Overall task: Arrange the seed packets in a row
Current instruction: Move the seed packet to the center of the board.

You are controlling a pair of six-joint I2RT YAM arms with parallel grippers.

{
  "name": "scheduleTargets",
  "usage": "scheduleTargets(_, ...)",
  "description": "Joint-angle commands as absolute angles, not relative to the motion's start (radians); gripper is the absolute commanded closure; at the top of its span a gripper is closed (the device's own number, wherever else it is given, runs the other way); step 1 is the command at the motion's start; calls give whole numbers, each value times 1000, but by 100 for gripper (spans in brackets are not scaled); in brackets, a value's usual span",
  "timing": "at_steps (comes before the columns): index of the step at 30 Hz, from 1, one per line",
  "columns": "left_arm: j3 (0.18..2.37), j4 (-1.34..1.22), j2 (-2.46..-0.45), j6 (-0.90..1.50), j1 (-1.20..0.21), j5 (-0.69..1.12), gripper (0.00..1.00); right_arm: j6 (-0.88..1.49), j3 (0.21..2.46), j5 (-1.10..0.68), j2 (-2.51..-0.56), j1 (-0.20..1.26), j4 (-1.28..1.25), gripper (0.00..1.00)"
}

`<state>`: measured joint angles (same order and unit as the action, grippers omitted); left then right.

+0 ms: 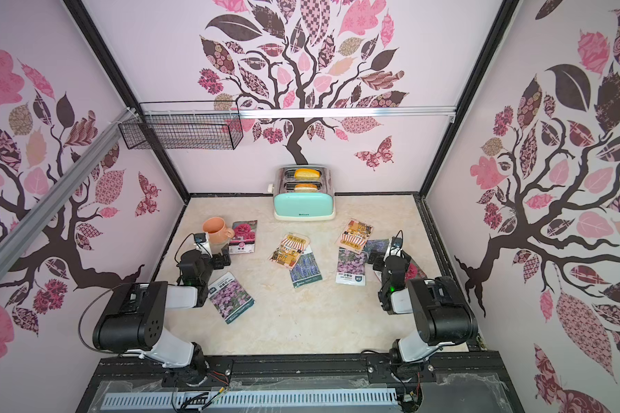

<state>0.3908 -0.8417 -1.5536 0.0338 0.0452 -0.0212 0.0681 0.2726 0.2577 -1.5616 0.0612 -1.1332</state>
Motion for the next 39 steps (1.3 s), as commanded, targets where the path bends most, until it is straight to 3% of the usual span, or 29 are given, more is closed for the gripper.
scheduleTargets(1, 394, -847, -1557, 31, 42, -29, 3, 75, 282, 267, -1547, 63, -1143, 1)
scheduleTargets(34, 429, -804, -1534, 22, 23, -68, 3, 70, 294, 275, -1536, 63, -1142, 1)
scheduleTargets(37, 586, -455, -1467, 31, 5, -160, 3, 72, 419, 273, -1462, 64, -848, 1)
scheduleTargets(39, 626, -391, -1453, 43, -11, -240, 3, 74, 496, 258, -1423, 66, -690, 1)
